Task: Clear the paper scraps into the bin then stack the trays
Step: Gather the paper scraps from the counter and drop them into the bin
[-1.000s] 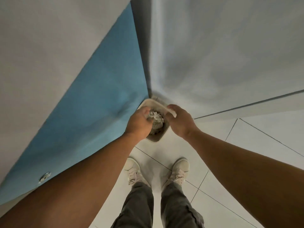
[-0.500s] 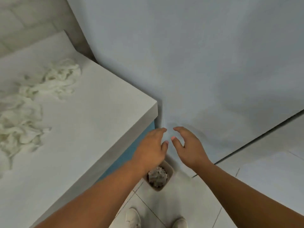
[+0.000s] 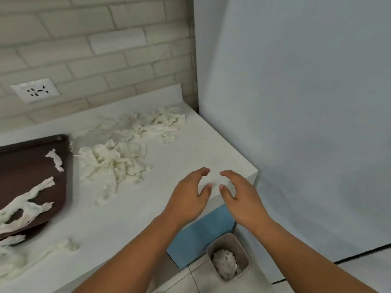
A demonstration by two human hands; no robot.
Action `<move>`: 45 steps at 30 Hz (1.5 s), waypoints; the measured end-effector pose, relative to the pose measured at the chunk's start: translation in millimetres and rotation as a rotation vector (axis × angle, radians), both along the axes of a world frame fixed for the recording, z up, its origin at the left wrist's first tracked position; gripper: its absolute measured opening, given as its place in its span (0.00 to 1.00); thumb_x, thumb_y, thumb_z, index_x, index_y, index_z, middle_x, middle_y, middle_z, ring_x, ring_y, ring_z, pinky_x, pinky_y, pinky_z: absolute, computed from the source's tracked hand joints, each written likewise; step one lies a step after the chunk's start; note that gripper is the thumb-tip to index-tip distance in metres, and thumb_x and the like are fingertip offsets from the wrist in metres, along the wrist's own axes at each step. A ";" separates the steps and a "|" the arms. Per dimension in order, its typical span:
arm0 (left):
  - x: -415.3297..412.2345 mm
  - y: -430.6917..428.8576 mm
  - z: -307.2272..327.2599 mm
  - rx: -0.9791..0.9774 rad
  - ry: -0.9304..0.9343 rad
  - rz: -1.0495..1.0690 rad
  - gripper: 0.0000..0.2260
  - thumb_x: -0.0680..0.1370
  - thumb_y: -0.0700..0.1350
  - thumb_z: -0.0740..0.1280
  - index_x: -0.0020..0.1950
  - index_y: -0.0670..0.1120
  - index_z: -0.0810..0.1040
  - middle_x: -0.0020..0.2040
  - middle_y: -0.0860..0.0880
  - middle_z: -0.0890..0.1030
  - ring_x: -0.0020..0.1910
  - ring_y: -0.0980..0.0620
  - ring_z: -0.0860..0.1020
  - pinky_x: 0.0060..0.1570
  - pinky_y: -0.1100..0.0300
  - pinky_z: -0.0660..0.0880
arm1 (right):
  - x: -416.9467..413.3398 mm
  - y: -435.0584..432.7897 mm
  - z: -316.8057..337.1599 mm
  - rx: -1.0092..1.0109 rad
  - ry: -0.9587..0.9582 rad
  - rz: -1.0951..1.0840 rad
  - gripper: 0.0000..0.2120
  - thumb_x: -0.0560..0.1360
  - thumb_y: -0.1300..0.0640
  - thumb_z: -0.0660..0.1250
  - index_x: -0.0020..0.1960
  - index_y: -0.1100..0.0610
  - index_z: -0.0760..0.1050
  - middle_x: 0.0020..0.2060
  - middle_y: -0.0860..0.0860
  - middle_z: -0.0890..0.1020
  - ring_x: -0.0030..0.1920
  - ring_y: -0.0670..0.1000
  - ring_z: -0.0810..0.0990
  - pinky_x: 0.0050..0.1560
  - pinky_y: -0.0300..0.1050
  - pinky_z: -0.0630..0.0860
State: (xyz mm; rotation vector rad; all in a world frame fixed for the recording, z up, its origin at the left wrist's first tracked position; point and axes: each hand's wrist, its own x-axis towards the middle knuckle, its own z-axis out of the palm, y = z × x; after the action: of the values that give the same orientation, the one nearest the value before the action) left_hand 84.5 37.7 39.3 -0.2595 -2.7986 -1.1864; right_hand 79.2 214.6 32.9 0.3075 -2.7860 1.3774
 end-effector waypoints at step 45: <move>-56.7 -381.2 52.0 0.608 -0.035 0.395 0.07 0.81 0.44 0.61 0.50 0.44 0.77 0.44 0.45 0.79 0.43 0.54 0.77 0.47 0.60 0.74 | -130.3 -341.1 -51.2 0.362 0.113 0.062 0.10 0.80 0.57 0.61 0.55 0.56 0.80 0.45 0.54 0.80 0.48 0.56 0.78 0.49 0.52 0.76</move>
State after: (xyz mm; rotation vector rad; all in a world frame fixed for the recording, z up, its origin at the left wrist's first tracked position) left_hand 27.8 -343.6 91.2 0.3421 -2.2068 -1.8287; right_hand -51.1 -126.5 -18.3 0.4640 -2.9372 0.8249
